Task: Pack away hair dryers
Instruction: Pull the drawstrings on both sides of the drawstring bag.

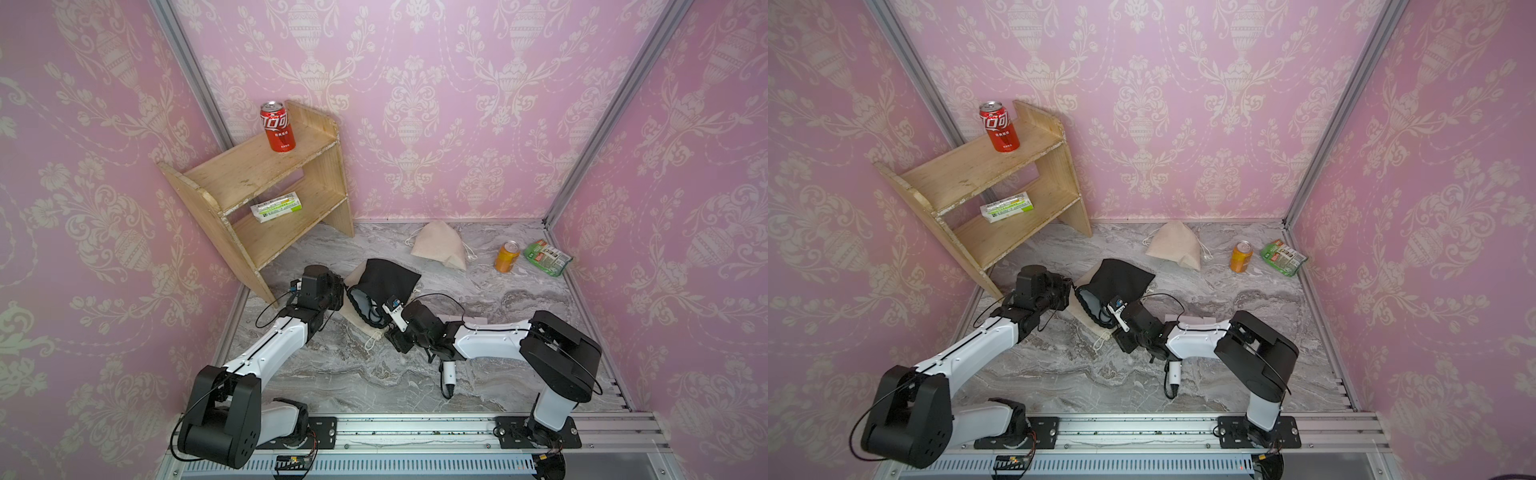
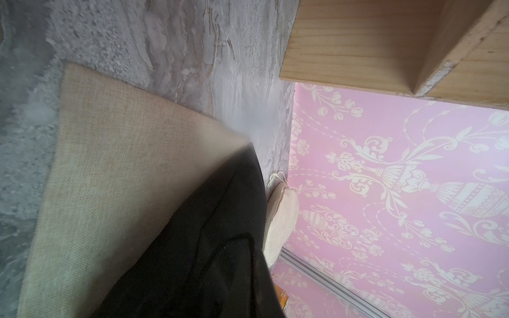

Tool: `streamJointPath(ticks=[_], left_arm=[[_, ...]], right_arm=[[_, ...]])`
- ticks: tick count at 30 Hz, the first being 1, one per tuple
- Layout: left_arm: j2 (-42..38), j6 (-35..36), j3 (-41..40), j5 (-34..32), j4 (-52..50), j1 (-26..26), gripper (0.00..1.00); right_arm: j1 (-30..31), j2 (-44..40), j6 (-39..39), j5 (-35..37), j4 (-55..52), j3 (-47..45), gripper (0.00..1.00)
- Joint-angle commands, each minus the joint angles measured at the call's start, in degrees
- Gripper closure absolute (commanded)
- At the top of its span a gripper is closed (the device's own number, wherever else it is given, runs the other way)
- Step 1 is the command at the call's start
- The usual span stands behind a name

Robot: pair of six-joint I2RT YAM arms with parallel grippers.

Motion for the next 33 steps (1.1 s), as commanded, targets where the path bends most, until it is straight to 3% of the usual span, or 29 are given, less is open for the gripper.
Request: streamJointPath(ticks=[1,6,10,15,26,33], left_arm=[[-0.15,1.65,0.37,-0.52,0.51,0.44,1.0],[-0.28,1.68,0.54,-0.51,0.44,0.45,1.0],[-0.12,1.7,0.72,-0.5,0.61,0.47,1.0],[-0.19,2.13,0.97,-0.76,0.21,0.41,1.0],[-3.03,7.63,2.81,-4.35,-4.69,-0.07,1.0],[-4.65,13.87,7.67,-7.17,-9.44,-0.39,1.0]], right_arm=[[-1.16,1.49,-0.8,0.92,-0.57,2.2,0.45],[-1.62,1.95,-0.6,0.28,-0.35,1.82,0.56],[-1.8,2.22,0.52,-0.54,-0.2,1.61,0.71],[-1.77,0.46,1.46,-1.16,0.53,1.37,1.0],[-6.88,-12.44,7.19,-1.45,0.85,-5.75,1.0],[-8.54,-18.57,8.11,4.6,-1.82,-7.3,1.0]])
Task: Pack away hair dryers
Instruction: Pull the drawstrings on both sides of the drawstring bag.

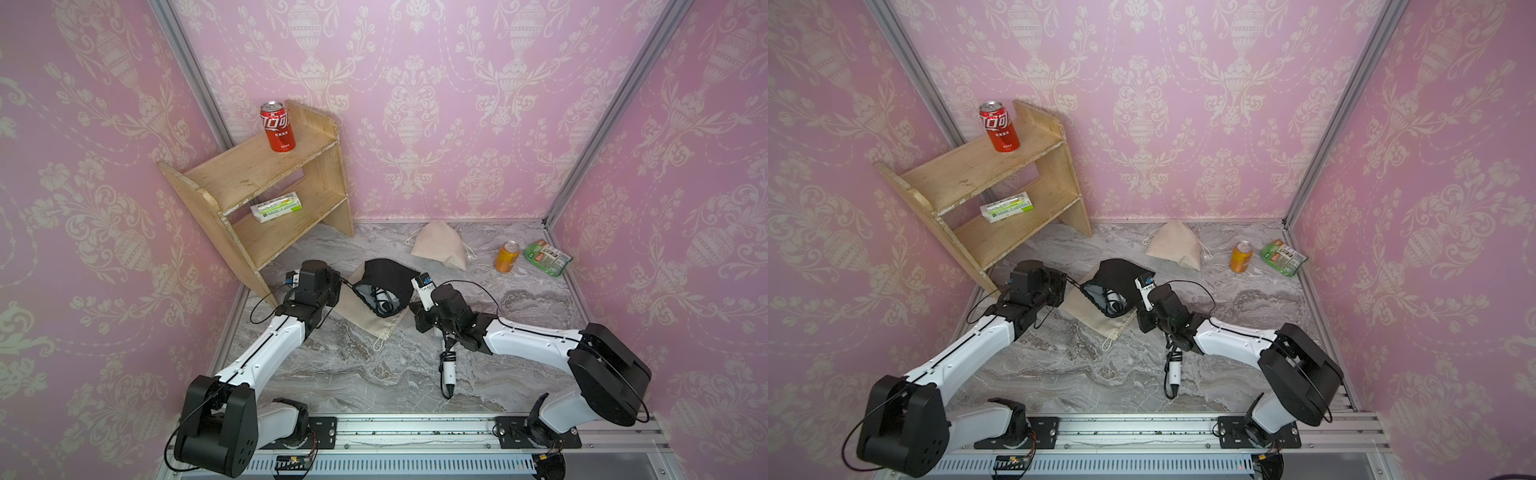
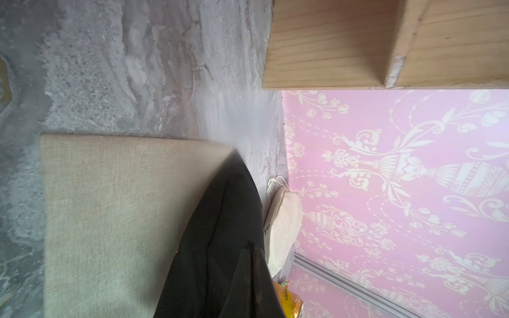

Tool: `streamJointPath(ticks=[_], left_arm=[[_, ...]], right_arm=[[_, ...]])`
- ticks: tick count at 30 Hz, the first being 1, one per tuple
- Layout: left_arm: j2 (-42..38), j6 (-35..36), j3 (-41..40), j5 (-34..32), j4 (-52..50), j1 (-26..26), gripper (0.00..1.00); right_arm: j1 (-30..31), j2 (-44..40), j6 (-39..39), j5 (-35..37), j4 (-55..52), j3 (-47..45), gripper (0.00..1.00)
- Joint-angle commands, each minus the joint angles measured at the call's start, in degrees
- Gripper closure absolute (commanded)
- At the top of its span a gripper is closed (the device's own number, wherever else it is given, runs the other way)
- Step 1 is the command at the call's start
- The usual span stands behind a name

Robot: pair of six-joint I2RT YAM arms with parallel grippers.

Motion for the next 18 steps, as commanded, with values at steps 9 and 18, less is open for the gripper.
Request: streamJointPath(ticks=[9,18], left_arm=[[-4.12,11.6,6.29,-7.4,-7.95,-0.91,1.0],[-3.97,14.37,7.75,-9.17,-9.2,-1.04,1.0]], right_arm=[[-3.55,-7.95,4.16,19.01,-10.99,2.43,1.0],[-9.75,-9.75,9.15,26.18,-16.64,4.94,1.0]])
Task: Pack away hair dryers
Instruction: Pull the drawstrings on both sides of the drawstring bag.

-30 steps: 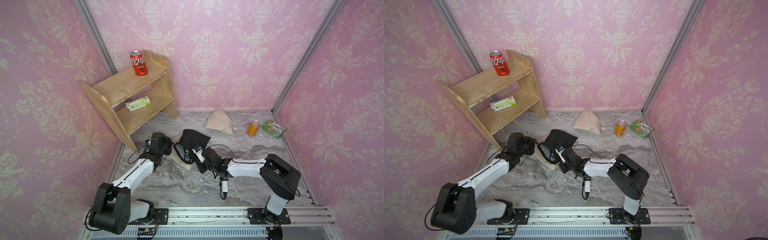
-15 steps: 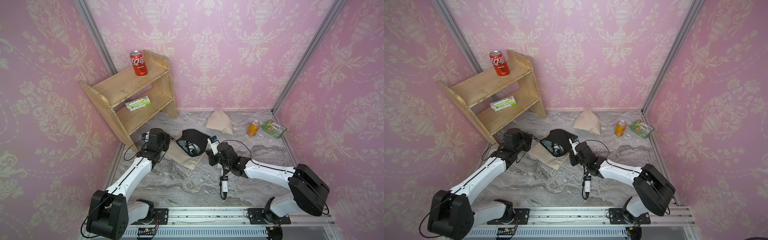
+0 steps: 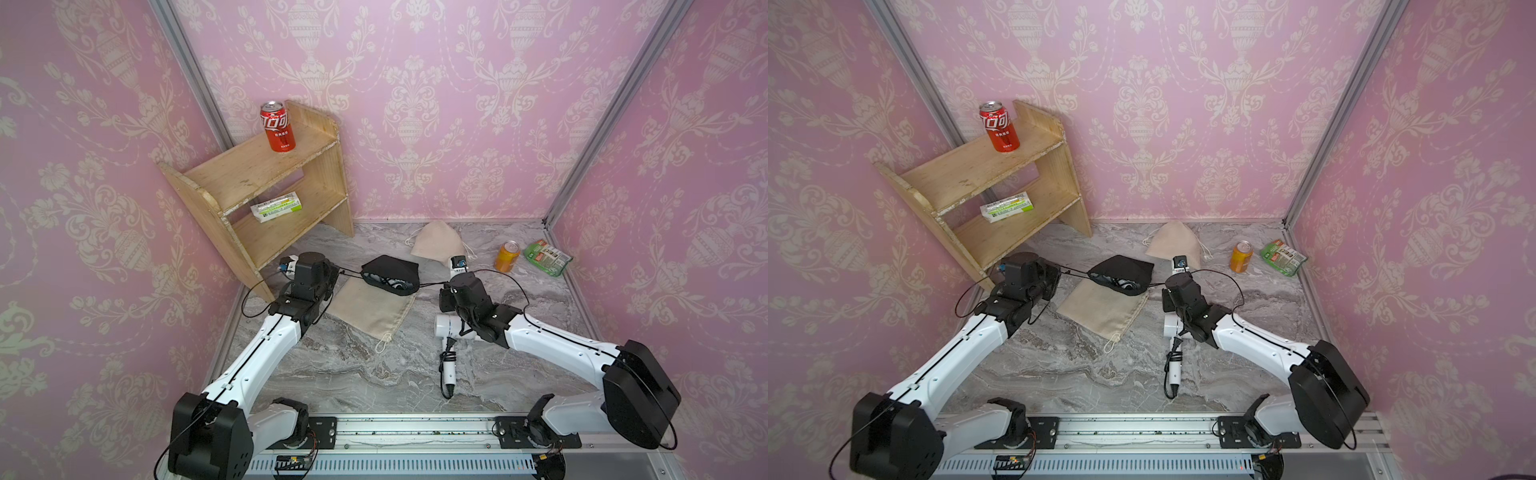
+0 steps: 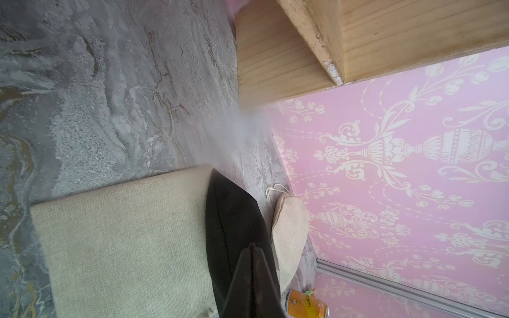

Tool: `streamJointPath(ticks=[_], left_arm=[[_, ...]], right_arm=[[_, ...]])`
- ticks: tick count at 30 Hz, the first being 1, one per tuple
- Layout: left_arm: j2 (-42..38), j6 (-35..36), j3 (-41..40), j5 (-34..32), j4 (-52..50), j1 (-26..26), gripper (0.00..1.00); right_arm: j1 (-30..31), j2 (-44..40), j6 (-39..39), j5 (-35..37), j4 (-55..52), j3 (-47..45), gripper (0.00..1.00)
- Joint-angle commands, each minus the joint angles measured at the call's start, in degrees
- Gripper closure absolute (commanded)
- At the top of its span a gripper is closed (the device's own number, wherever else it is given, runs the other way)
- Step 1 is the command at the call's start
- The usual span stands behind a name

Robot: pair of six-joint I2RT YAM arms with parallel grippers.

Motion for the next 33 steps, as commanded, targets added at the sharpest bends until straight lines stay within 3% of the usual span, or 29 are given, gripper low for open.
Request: streamJointPath(ticks=[1,14,23,33], left_arm=[[-0.86,3.77,2.72,-4.19,-1.85,0.08,1.0],[1.69,8.19,6.34,-6.83,-2.92,0.16,1.0],[4.64,13.63,10.55,-9.17,-4.44,0.13,1.0],[10.62,20.29,16.25,-11.04,-5.74,0.71,1.0]], right_arm=[[-3.12,-2.45,4.02,6.84,-4.83,2.56,1.0],[-13.19,-2.22,6.54,10.79,-11.51,7.94,1.0],[-19.98,0.97,6.25,5.53,-15.45,12.6,1.0],[-24.0,9.18,3.05,0.22,-22.16,24.17,1.0]])
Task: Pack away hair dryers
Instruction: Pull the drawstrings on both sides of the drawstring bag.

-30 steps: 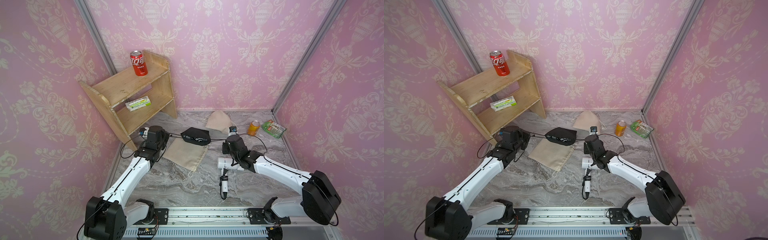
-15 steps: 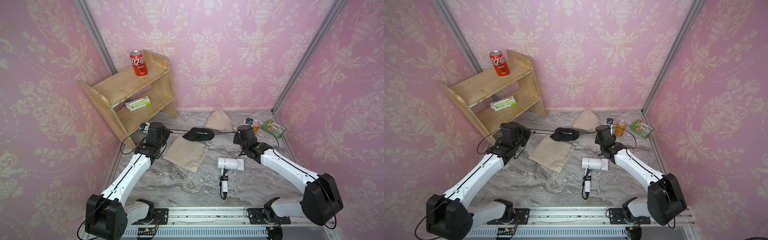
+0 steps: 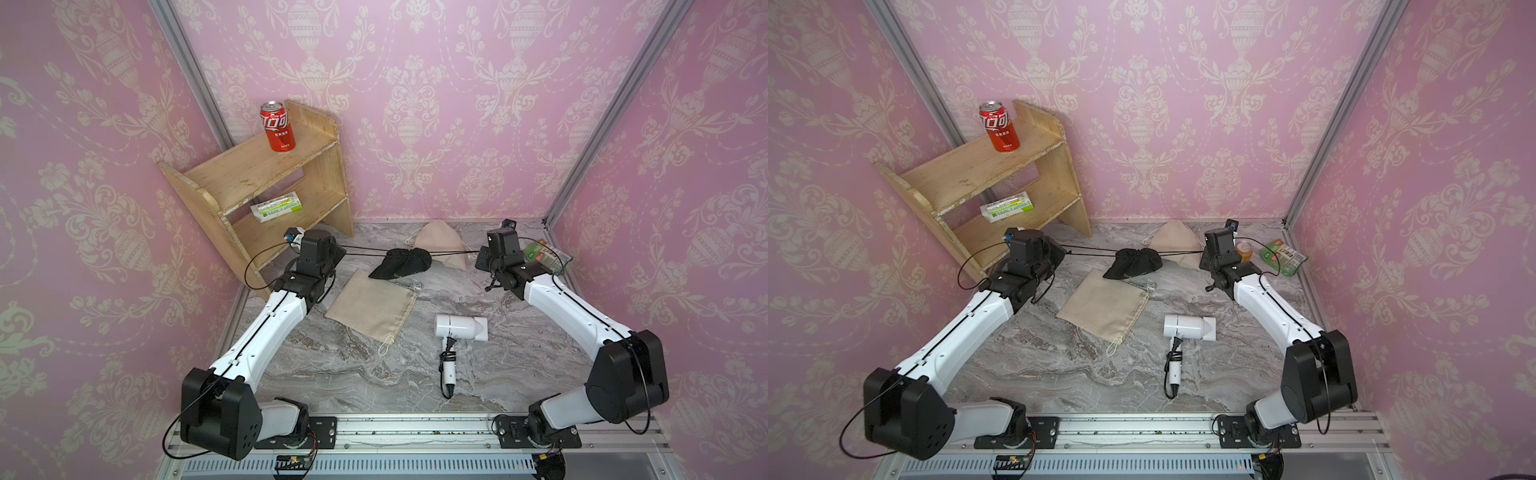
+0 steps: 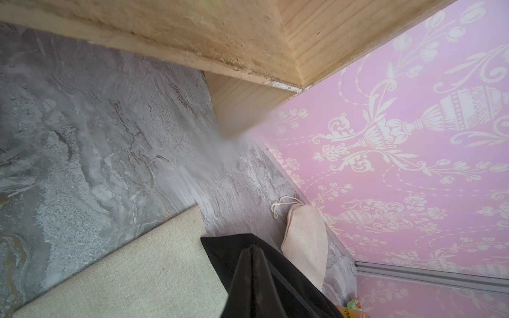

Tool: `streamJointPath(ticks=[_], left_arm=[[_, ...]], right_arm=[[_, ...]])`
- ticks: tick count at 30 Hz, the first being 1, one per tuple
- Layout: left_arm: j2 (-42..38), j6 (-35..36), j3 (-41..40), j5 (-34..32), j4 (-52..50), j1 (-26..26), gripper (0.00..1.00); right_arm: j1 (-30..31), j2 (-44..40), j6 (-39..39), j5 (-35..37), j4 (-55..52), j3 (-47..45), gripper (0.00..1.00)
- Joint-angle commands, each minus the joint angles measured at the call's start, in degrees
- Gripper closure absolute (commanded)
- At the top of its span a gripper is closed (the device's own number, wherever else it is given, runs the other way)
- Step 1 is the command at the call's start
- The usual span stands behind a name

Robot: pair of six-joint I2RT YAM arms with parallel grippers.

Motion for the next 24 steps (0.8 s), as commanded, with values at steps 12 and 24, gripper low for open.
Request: streamJointPath(ticks=[12,24], left_arm=[[8.42,11.73,10.38,-5.5,-5.68,5.0,1.0],[19.32,22.05,24.01,-3.1,-10.71,5.99,1.0]], right_arm=[[-7.34,5.72,-2.12,-2.45,-6.63,10.26,1.0],[-7.71,14.3,-3.03,-7.43,-10.83,23.08,1.0]])
